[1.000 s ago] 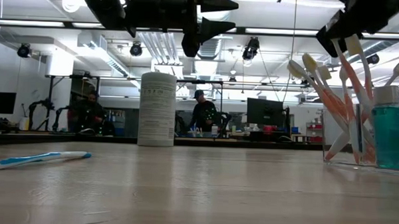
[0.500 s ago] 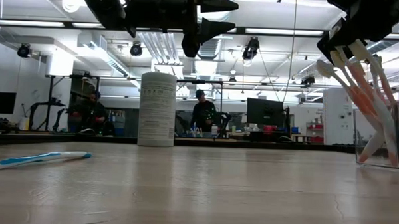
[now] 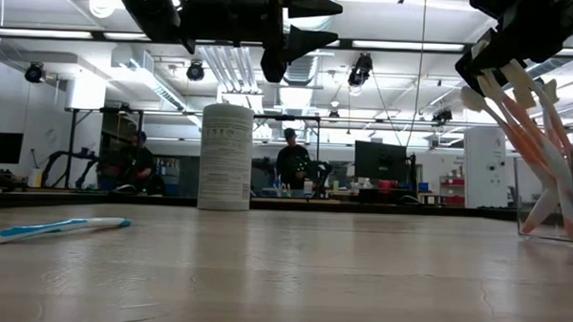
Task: Pick & Place toothbrushing station
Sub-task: Put the orange toothbrush into the top section of the transparent organizer, then put the blue toothbrush into the bottom section of the transparent organizer
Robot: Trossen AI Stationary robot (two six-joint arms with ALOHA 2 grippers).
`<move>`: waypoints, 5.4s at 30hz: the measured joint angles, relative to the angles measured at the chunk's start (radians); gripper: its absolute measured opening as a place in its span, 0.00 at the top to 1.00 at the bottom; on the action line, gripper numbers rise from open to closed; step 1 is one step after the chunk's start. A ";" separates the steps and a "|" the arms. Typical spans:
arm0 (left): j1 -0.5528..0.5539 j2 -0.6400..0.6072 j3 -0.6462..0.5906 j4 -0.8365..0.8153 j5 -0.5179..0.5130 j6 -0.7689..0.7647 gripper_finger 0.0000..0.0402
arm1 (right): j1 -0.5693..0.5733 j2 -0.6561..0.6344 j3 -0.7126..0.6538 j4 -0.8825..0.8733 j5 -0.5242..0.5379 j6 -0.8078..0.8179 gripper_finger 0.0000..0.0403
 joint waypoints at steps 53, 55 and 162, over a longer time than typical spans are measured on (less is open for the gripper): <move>0.000 0.000 0.000 -0.004 -0.004 0.000 0.46 | -0.001 -0.090 0.043 0.173 0.003 -0.010 0.73; 0.000 0.000 0.000 -0.004 -0.004 0.000 0.46 | -0.001 -0.095 0.061 0.186 0.004 -0.031 0.73; -0.630 -0.640 -0.161 -1.114 -0.334 -0.529 0.46 | 0.000 -0.462 0.065 0.129 0.002 -0.059 0.79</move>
